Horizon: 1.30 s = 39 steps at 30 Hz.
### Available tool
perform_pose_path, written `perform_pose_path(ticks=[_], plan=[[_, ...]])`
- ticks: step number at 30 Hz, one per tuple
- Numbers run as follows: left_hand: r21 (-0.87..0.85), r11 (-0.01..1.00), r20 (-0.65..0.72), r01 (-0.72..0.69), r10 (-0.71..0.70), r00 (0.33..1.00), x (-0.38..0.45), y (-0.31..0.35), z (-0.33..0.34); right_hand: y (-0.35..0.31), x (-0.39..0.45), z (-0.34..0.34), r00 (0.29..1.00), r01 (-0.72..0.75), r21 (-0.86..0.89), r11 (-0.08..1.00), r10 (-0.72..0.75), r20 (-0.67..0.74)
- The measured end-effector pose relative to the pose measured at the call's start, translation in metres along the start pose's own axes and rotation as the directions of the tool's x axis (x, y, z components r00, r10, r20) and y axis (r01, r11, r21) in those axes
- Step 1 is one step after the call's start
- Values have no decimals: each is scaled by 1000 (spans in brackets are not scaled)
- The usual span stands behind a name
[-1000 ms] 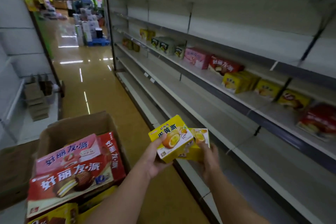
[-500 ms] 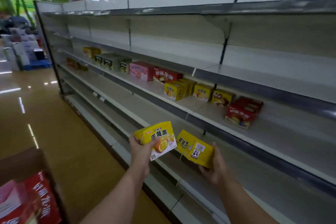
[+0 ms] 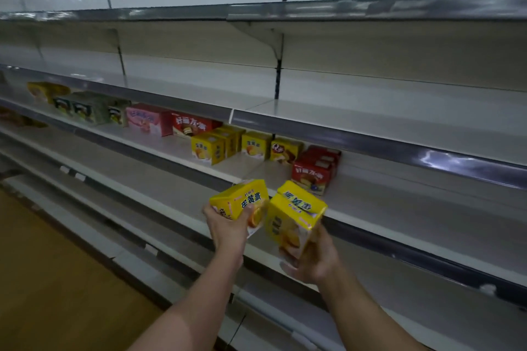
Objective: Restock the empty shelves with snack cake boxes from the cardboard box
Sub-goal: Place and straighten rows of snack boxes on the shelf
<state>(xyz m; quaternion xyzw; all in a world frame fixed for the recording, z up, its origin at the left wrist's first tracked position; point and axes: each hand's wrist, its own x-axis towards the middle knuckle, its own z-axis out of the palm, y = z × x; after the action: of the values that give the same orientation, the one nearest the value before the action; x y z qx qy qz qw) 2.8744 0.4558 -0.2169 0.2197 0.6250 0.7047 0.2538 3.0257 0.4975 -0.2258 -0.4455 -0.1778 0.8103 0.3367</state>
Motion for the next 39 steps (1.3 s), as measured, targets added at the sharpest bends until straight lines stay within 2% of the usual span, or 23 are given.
perform_pose_path(ticks=[2,4,5,7,8,9,11,13,16,18,21,23,24,25,27,28,29,31,33,36,39], plan=[[36,999,20,-28,27,999,7,-3,13,-4,1,15,999,10,-161,987,-18,-50],[11,999,12,-48,48,999,16,-1,21,-10,14,28,983,144,-115,983,-155,-94],[-11,998,-1,-60,60,998,21,4,25,-13,22,37,954,237,-117,964,-254,-159],[-53,996,-48,-73,71,996,35,13,33,-18,41,49,835,371,-279,886,-450,-316],[-67,994,-70,-87,82,994,46,16,36,-20,47,54,781,414,-366,833,-532,-327],[-66,993,-87,-103,97,991,56,20,39,-21,50,60,752,456,-408,791,-587,-300],[-31,991,-104,-127,123,987,86,23,39,-23,51,79,775,509,-423,749,-614,-154],[25,991,-116,-132,134,984,117,24,36,-26,53,96,814,525,-465,713,-581,27],[131,982,-152,-137,156,976,153,25,32,-30,53,115,817,559,-570,601,-518,255],[185,972,-142,-145,172,975,172,22,32,-32,57,126,825,555,-604,572,-474,308],[251,955,-128,-158,195,972,186,24,39,-36,66,136,832,554,-571,606,-408,375],[252,954,-132,-164,202,970,195,23,45,-38,75,141,824,565,-581,586,-370,429],[241,957,-139,-158,195,971,199,23,47,-39,78,144,812,584,-612,534,-373,449],[229,962,-138,-152,186,973,203,22,50,-42,81,146,789,612,-659,438,-401,466],[193,970,-104,-146,168,980,210,21,57,-50,96,149,716,621,-761,188,-531,453],[165,976,-71,-142,155,985,212,21,60,-55,104,148,688,575,-810,113,-603,404],[129,983,-28,-134,139,990,214,22,63,-60,111,143,680,530,-837,136,-657,324],[51,993,25,-107,106,994,222,21,70,-71,127,134,683,548,-757,357,-713,159],[27,999,38,-41,40,998,235,17,73,-78,138,124,653,592,-642,487,-757,27],[79,997,105,27,-35,994,253,1,68,-80,156,117,620,588,-618,522,-782,-69],[60,998,199,21,-32,980,262,-11,64,-77,159,131,539,561,-717,413,-840,-62]])
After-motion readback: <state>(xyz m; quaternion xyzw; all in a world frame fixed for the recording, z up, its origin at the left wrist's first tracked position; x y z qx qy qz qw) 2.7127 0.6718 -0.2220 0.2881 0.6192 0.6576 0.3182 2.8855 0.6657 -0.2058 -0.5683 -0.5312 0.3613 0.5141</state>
